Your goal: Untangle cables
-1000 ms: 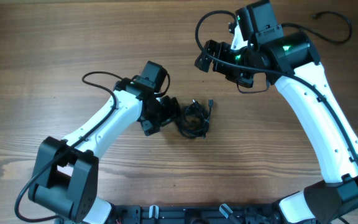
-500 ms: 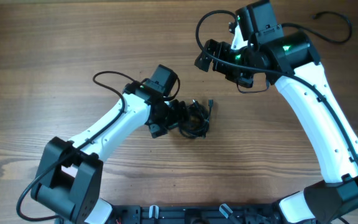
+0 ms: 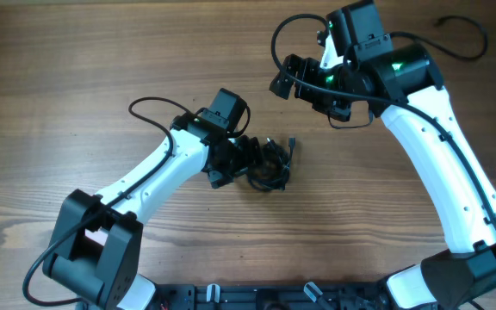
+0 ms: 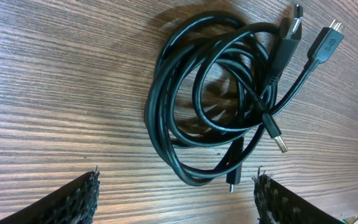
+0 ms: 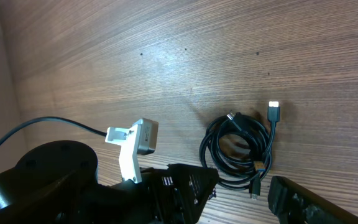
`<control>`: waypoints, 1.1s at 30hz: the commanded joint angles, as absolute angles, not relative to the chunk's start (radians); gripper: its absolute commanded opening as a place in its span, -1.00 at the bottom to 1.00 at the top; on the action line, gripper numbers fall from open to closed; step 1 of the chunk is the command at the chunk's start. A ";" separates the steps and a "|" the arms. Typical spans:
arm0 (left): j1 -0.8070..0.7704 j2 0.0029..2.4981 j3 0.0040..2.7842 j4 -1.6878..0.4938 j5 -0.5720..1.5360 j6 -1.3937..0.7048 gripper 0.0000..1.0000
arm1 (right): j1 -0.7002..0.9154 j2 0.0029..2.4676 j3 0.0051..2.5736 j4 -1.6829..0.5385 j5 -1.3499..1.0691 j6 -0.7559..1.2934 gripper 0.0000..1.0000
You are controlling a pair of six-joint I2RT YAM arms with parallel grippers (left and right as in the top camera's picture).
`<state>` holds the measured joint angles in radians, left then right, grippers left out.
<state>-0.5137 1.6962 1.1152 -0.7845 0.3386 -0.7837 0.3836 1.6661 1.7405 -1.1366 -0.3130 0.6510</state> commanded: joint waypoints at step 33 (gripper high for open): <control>-0.513 1.782 1.110 -0.751 0.280 -0.820 0.29 | 0.302 1.666 1.739 -1.262 -0.188 0.523 1.00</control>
